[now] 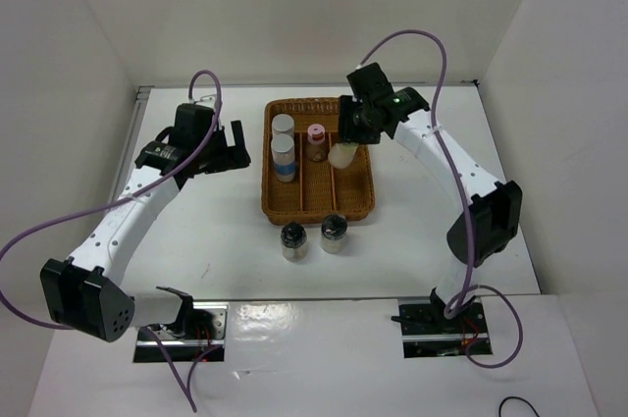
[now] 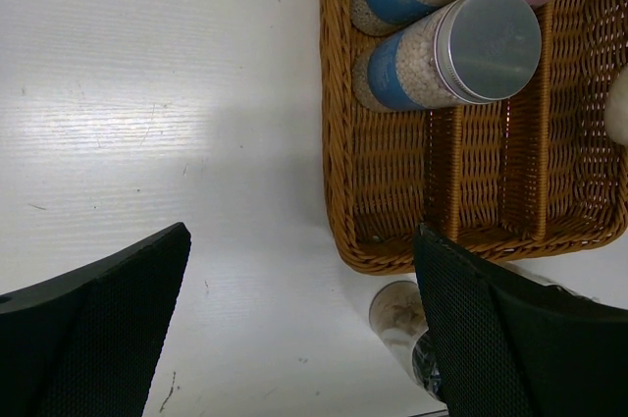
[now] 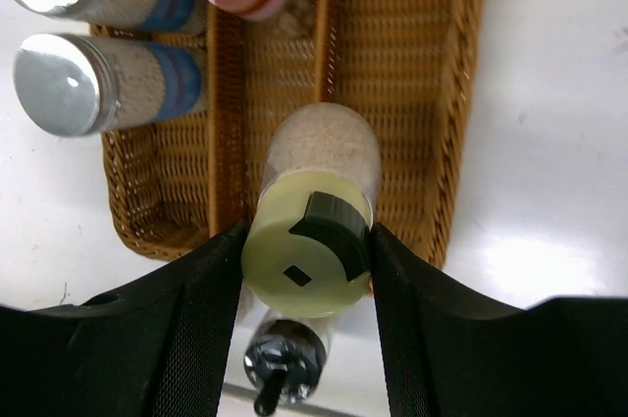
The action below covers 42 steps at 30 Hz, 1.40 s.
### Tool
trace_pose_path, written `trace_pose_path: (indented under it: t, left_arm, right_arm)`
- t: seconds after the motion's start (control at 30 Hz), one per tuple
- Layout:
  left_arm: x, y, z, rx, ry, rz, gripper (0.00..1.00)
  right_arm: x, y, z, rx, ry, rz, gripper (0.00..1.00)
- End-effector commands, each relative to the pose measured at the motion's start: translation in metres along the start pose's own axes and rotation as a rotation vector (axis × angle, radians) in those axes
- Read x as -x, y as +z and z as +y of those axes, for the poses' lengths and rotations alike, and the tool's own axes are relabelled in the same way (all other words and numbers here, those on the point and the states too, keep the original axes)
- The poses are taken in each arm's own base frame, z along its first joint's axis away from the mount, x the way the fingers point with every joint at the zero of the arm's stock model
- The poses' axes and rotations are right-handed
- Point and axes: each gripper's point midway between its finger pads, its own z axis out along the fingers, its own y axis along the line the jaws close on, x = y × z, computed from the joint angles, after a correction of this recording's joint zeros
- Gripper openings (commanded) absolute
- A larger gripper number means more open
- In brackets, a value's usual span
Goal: Organize the condiment bottles
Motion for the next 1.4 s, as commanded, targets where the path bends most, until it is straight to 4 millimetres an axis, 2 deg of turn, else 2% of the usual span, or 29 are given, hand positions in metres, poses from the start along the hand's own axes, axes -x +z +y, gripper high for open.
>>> trace_pose_path:
  t: [0.0,0.03,0.07,0.13,0.17,0.23,0.27,0.47,0.6,0.7,0.83,0.87,0.93,1.03,1.07,1.2,1.27,1.3,1.37]
  left_arm:
    - [0.010,0.000,-0.006,-0.027,-0.018,-0.033,1.00]
    - [0.012,0.003,-0.003,-0.020,-0.024,-0.035,1.00]
    - [0.012,0.003,-0.003,-0.020,-0.024,-0.036,1.00]
    - [0.015,0.005,-0.001,-0.013,-0.030,-0.037,1.00]
    - [0.014,0.008,0.000,-0.010,-0.030,-0.028,1.00]
    - [0.016,0.012,-0.001,-0.010,-0.030,-0.028,1.00]
    - [0.017,0.012,0.000,-0.012,-0.036,-0.027,1.00]
    - [0.026,0.015,-0.003,-0.015,-0.036,-0.034,1.00]
    - [0.031,0.021,-0.004,-0.018,-0.042,-0.035,1.00]
    - [0.033,0.023,-0.004,-0.017,-0.042,-0.033,1.00]
    - [0.033,0.023,-0.004,-0.017,-0.042,-0.033,1.00]
    - [0.033,0.023,-0.004,-0.017,-0.042,-0.033,1.00]
    - [0.034,0.023,-0.001,-0.011,-0.048,-0.036,1.00]
    - [0.034,0.023,-0.001,-0.011,-0.048,-0.036,1.00]
    - [0.034,0.023,-0.001,-0.011,-0.048,-0.036,1.00]
    - [0.031,0.025,0.000,-0.007,-0.048,-0.027,1.00]
    - [0.031,0.025,0.000,-0.007,-0.048,-0.027,1.00]
    - [0.030,0.025,-0.001,-0.016,-0.048,-0.024,1.00]
    - [0.030,0.025,-0.001,-0.016,-0.048,-0.024,1.00]
  right_arm:
    - [0.046,-0.004,0.039,0.139,-0.051,-0.140,0.13]
    - [0.048,-0.002,0.042,0.148,-0.052,-0.137,0.13]
    - [0.043,0.009,0.048,0.150,-0.062,-0.122,0.13]
    - [0.045,0.014,0.057,0.170,-0.082,-0.125,0.14]
    - [0.041,0.025,0.056,0.160,-0.084,-0.103,0.14]
    - [0.041,0.029,0.062,0.170,-0.099,-0.112,0.14]
    - [0.040,0.037,0.064,0.179,-0.099,-0.109,0.14]
    - [0.020,0.076,0.056,0.136,-0.115,-0.048,0.14]
    - [0.017,0.089,0.053,0.121,-0.126,-0.047,0.14]
    - [0.005,0.104,0.049,0.090,-0.135,-0.029,0.16]
    - [0.001,0.114,0.047,0.086,-0.145,-0.021,0.17]
    - [-0.005,0.119,0.045,0.078,-0.147,-0.004,0.20]
    - [-0.004,0.119,0.048,0.090,-0.146,-0.009,0.23]
    - [-0.008,0.126,0.046,0.086,-0.147,0.001,0.35]
    - [-0.008,0.126,0.046,0.086,-0.147,0.001,0.45]
    - [-0.015,0.129,0.042,0.072,-0.150,0.029,0.68]
    - [-0.013,0.122,0.043,0.062,-0.155,0.008,0.73]
    - [-0.013,0.119,0.042,0.062,-0.155,0.006,0.81]
    - [-0.010,0.111,0.043,0.069,-0.145,-0.007,0.87]
